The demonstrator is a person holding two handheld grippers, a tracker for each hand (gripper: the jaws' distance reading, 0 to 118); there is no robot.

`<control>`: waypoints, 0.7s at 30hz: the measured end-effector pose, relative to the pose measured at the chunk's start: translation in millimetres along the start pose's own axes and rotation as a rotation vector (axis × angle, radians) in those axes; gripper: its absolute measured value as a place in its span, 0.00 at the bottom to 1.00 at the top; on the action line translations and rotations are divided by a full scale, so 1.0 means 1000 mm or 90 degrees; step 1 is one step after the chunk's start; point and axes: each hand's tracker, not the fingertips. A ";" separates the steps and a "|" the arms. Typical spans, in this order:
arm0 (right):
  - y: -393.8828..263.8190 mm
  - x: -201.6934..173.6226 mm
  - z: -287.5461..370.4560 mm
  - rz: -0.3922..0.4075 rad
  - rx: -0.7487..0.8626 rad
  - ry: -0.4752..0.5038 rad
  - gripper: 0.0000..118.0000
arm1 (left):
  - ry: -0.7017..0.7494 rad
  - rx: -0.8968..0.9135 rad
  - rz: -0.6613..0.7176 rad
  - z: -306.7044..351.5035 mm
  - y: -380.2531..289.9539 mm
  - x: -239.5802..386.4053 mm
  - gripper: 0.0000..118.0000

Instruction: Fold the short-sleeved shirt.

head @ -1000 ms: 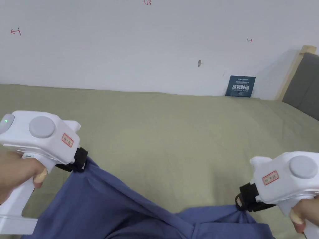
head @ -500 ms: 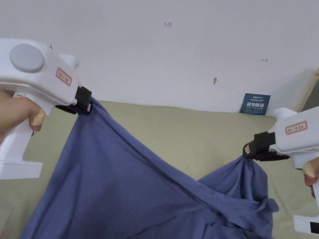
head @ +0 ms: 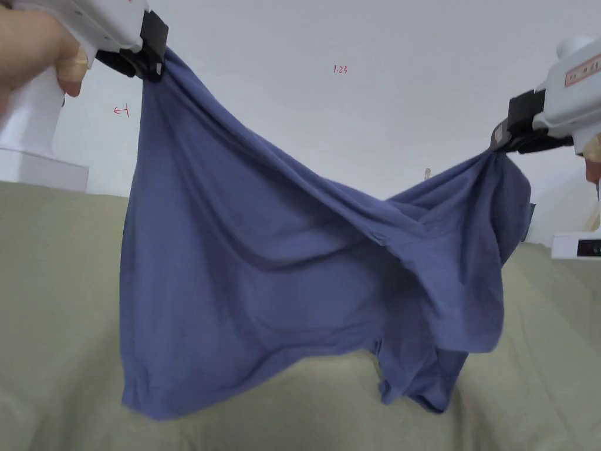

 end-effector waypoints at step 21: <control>-0.111 -0.003 0.030 0.016 -0.094 0.042 0.00 | -0.016 -0.080 0.033 0.035 -0.136 -0.043 0.02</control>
